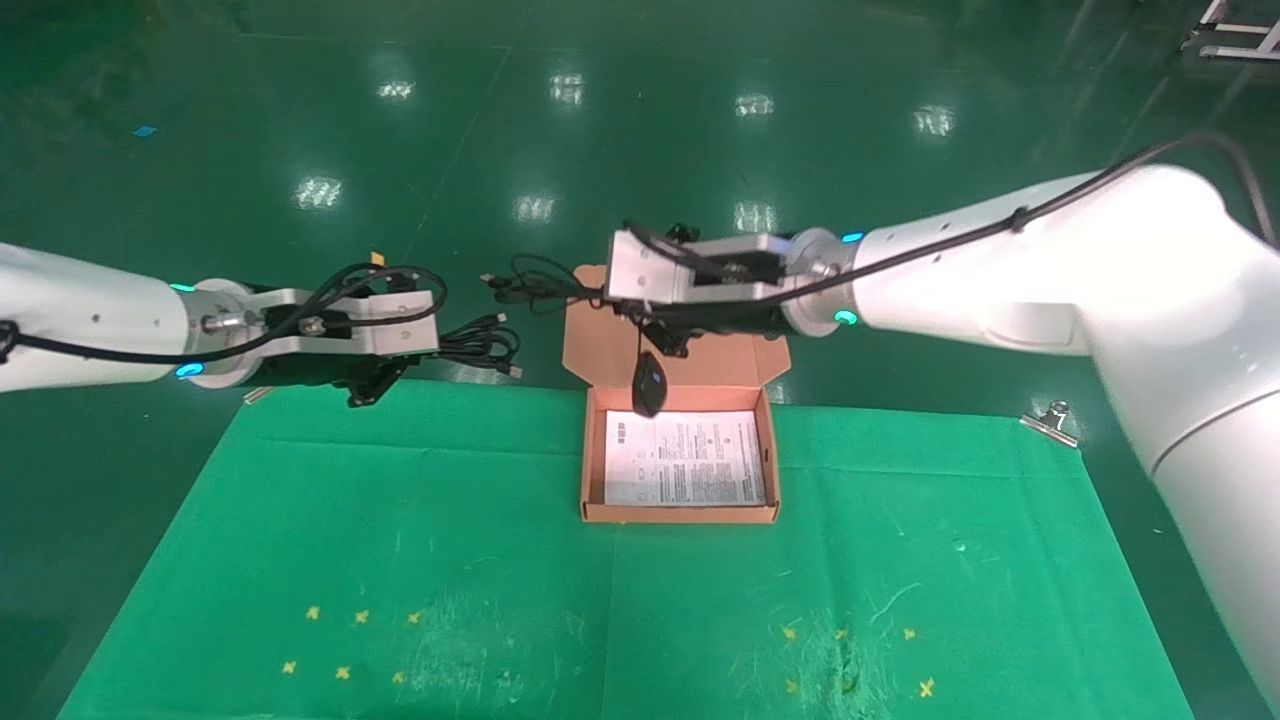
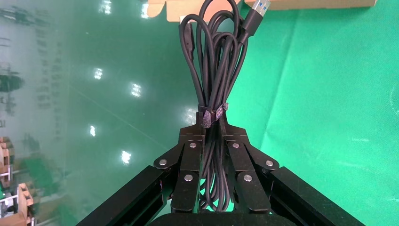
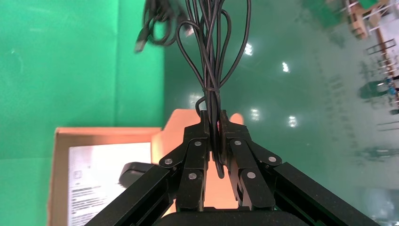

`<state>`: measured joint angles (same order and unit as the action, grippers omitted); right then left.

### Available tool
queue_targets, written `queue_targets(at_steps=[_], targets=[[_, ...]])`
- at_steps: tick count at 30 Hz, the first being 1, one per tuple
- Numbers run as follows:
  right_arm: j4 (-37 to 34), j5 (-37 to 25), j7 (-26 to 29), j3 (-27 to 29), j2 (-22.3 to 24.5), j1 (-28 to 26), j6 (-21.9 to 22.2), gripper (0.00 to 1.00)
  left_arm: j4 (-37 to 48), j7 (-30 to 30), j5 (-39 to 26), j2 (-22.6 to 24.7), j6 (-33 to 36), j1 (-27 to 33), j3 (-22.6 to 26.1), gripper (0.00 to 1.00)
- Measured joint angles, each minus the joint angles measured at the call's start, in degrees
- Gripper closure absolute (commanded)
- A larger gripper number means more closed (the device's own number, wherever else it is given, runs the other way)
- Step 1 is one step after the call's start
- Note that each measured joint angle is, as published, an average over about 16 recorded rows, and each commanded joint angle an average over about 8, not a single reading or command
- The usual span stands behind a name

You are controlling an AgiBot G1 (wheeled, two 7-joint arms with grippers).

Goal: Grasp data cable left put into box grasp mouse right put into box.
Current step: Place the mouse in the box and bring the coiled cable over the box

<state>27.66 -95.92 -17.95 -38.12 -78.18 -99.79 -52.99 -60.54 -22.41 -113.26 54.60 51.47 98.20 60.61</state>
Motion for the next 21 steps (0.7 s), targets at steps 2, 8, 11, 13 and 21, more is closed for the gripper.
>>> queue_targets(at_steps=[2,8,11,13,21], targets=[[0.6,0.7,0.7,-1.6,-0.1,0.8,0.7,1.0,-0.8,-0.9,-0.5,-0.4,0.4,0.0,0.1,1.0],[1.1,3.9,3.5,-6.2,-0.1,3.2,3.3,1.0,-2.7,-3.0,-1.7,-1.1,1.1,-0.2,0.3,1.0],[0.4,6.0,5.6,-8.0,-0.1,4.4,4.5,1.0,-3.2,-3.6,-2.1,-1.3,1.1,-0.3,0.3,1.0],[-0.4,7.5,7.1,-9.0,-0.1,5.1,5.4,1.0,-3.5,-4.0,-2.4,-1.3,1.1,-0.3,0.4,1.0],[-5.7,13.0,14.4,-11.9,0.0,7.7,9.0,1.0,-4.1,-4.6,-2.8,-1.4,1.2,-0.4,0.4,1.0]])
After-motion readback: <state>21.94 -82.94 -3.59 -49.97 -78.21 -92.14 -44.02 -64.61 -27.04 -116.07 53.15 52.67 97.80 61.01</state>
